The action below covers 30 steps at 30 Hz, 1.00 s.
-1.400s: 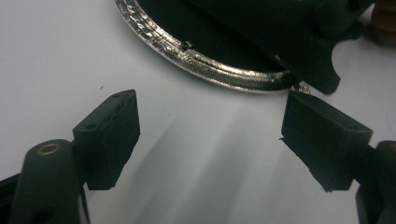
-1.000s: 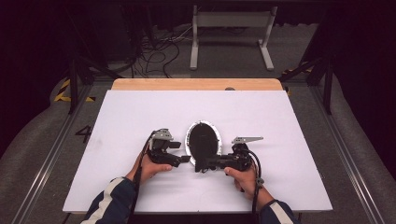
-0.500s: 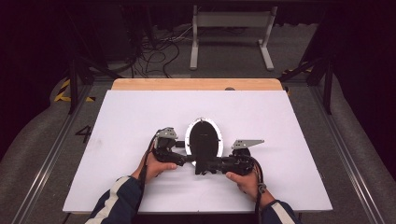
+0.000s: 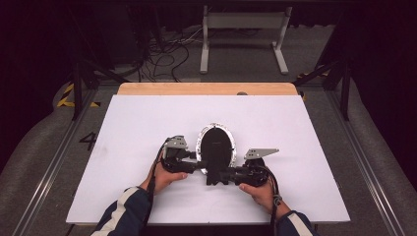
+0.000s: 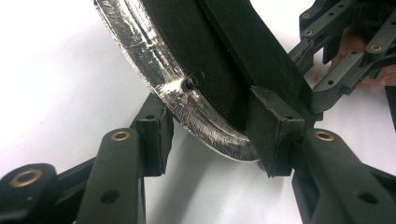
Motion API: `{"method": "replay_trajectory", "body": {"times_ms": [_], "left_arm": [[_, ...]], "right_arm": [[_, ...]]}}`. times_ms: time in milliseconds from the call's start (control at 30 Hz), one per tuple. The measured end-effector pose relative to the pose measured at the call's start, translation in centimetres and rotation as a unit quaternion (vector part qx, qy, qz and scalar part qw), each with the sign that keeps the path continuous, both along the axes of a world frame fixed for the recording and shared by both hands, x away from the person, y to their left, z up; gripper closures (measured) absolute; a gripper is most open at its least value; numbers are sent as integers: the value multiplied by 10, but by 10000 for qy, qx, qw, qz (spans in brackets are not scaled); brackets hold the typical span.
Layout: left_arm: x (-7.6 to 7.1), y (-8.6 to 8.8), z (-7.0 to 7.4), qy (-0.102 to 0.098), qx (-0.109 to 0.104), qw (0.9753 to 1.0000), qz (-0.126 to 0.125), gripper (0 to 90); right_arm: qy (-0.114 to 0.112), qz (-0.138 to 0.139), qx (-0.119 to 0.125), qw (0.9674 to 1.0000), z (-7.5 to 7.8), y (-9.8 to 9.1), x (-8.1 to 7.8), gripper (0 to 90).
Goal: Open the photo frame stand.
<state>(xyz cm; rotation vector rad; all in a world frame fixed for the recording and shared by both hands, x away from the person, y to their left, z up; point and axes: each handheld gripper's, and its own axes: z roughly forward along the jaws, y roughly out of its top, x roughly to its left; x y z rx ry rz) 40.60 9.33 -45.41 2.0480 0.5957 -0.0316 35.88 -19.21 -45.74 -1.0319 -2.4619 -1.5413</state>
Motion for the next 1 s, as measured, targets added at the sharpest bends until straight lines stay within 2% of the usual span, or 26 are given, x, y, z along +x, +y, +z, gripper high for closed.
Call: {"method": "replay_trajectory", "body": {"times_ms": [100,167,333,400,467,500,567,633,767,867,967,1000], "left_arm": [[-3,-1,2,-55,27,9999,84,528],[-5,-2,4,-264,77,9996,97,535],[-10,-1,8,-477,70,9986,214,567],[-11,-1,9,-672,116,9973,278,572],[-13,-1,10,-760,122,9963,387,594],[-13,0,11,-850,128,9955,399,610],[-15,0,12,-909,160,9949,406,618],[-15,0,12,-931,141,9948,393,619],[-14,3,10,-745,-41,9967,324,633],[-13,4,9,-707,-114,9970,305,637],[-13,4,8,-639,-269,9975,140,647],[-13,4,8,-668,-250,9974,100,648]], "right_arm": [[7,-6,15,10000,0,0,0,677],[-12,-11,-13,10000,0,0,0,688],[-92,21,-9,10000,3,0,-3,706],[-105,29,12,9999,4,1,-3,712],[-127,53,6,9999,5,1,-3,724],[-141,66,-2,9999,6,1,-4,730],[-152,97,11,9998,6,2,-5,736],[-174,99,-33,9998,7,3,-5,738],[-172,88,-48,9998,7,3,-5,736],[-180,75,-39,9998,7,3,-5,728],[-151,53,41,9999,6,2,-4,705],[-139,48,52,9999,6,1,-3,703]]}}
